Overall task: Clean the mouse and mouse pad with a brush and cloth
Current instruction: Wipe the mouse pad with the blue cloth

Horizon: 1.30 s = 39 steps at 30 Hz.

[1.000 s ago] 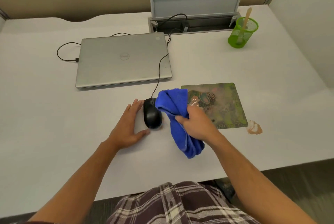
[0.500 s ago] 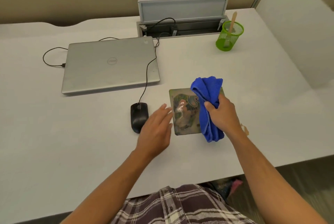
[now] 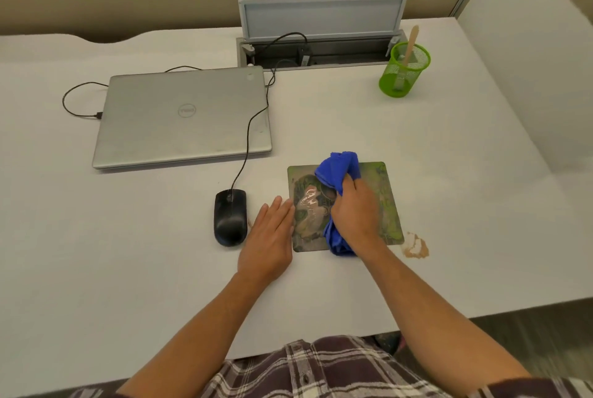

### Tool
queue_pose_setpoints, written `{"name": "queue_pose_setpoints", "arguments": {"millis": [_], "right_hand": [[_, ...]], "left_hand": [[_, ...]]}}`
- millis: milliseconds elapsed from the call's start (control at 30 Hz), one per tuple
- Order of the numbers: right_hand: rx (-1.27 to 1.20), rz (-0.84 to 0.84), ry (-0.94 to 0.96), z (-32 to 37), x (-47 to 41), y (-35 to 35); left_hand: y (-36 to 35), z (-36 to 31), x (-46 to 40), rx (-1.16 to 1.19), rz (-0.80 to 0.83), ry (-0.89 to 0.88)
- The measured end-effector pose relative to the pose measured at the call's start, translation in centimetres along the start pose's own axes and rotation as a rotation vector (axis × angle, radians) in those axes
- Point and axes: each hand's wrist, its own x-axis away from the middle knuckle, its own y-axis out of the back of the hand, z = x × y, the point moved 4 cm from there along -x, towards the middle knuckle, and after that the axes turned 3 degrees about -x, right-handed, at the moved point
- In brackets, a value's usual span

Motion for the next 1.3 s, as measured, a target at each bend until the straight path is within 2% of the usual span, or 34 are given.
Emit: {"name": "queue_pose_setpoints", "arguments": {"millis": [233, 533, 800, 933, 1000, 1100, 1200, 1300], "right_hand": [[-0.017, 0.086, 0.144, 1.8, -1.7, -0.7], [0.138, 0.241, 0.412, 2.7, -1.5, -1.3], [0.363, 0.595, 0.616, 0.9, -1.7, 1.3], [0.517, 0.757, 0.533, 1.2, -3.4, 3.2], [0.434, 0.692, 0.445, 1.2, -4.1, 3.9], [0.234, 0.438, 0.357, 1.4, -4.2, 3.6], [0.001, 0.281, 0.178, 2.5, -3.2, 1.2], [-0.092, 0.118, 0.099, 4.0, -1.6, -1.3]], "left_hand": [[-0.3, 0.2, -0.2, 0.013, 0.025, 0.027], [-0.4, 0.0, -0.3, 0.014, -0.005, 0.041], [-0.4, 0.2, -0.3, 0.023, 0.009, 0.028], [-0.3, 0.1, -0.2, 0.023, -0.011, 0.028], [-0.3, 0.1, -0.2, 0.023, -0.011, 0.026], [-0.3, 0.1, -0.3, 0.007, -0.006, 0.03], [-0.2, 0.0, -0.3, -0.003, -0.009, 0.034], [-0.2, -0.1, -0.3, -0.014, -0.004, 0.037]]}}
